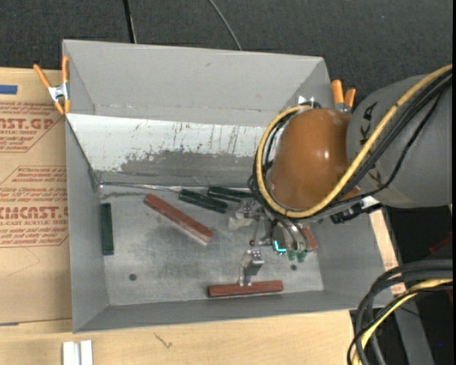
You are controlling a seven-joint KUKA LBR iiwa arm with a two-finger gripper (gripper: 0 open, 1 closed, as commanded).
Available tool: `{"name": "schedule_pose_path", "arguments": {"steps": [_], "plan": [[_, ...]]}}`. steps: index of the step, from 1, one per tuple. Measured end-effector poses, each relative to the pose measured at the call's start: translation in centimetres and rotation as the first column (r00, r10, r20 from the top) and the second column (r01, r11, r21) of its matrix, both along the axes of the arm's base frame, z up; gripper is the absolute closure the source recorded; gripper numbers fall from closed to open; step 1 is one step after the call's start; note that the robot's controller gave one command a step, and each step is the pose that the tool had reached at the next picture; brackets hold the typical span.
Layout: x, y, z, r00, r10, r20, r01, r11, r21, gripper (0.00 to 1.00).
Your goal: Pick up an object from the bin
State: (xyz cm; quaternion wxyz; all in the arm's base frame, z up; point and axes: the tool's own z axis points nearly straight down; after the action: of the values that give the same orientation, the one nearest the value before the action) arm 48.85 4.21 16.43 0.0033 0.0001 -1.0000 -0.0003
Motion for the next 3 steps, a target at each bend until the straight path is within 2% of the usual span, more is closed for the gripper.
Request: {"name": "schedule_pose_path", "arguments": {"steps": [1,2,3], "plan": [[0.2,0.0,0.3,1.000,0.000,0.006,0.000,1.000,0.000,0.00],[4.4,2.0,-4.3,1.000,-0.005,0.017,0.005,1.000,0.001,0.00],[4.8,2.6,-8.7,1.000,-0.011,0.013,0.011,1.000,0.001,0.00]]}}
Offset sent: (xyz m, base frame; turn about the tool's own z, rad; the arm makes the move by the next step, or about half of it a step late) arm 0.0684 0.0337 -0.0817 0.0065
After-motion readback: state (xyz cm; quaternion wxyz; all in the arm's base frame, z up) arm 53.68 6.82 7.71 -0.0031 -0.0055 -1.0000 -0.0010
